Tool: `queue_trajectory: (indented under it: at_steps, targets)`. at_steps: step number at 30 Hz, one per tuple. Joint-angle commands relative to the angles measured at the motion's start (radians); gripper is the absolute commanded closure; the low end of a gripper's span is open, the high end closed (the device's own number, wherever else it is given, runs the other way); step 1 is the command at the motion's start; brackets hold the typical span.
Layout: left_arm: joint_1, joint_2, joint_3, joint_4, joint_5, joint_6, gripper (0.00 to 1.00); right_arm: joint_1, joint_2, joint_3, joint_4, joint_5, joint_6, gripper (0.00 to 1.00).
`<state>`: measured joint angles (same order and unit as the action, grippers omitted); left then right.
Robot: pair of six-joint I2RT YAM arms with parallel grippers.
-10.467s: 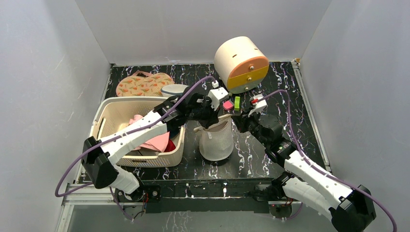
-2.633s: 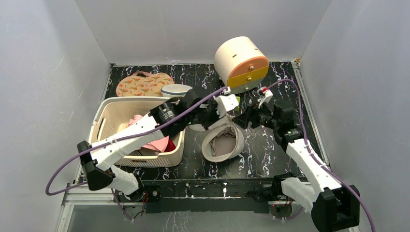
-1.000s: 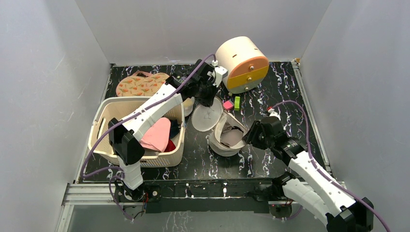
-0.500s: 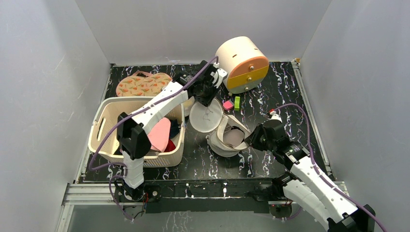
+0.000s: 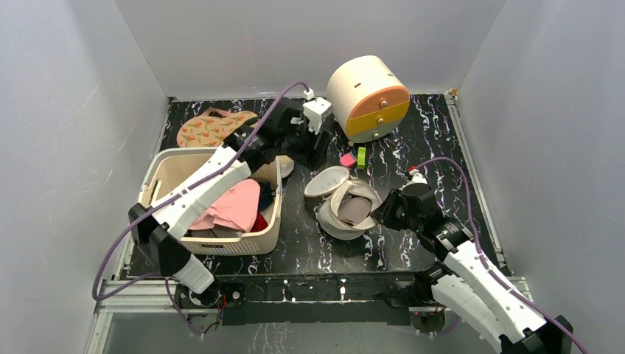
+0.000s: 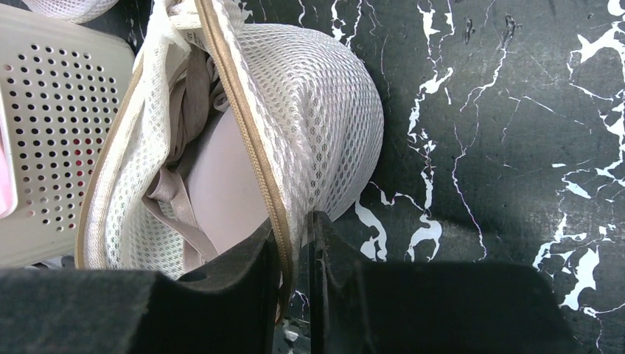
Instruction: Unzip the laundry bag and remove the bra
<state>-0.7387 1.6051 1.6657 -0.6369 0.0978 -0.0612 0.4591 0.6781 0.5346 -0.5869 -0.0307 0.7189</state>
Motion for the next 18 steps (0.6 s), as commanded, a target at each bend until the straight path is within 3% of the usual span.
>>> queue_trajectory:
  at_steps: [1, 6, 10, 18]
  targets:
    - [-0.118, -0.048, -0.124, 0.152, 0.135, -0.064, 0.42, 0.005, -0.015, -0.005, 0.069, -0.015, -0.021, 0.83]
    - [-0.221, -0.004, -0.165, 0.213, 0.071, -0.105, 0.42, 0.006, -0.027, -0.008, 0.069, -0.018, -0.023, 0.84]
    - [-0.231, 0.006, -0.225, 0.325, 0.060, -0.123, 0.42, 0.005, -0.029, -0.008, 0.068, -0.025, -0.030, 0.84]
    - [-0.241, 0.143, -0.180, 0.300, 0.116, -0.121, 0.41, 0.005, -0.049, -0.014, 0.076, -0.020, -0.027, 0.84]
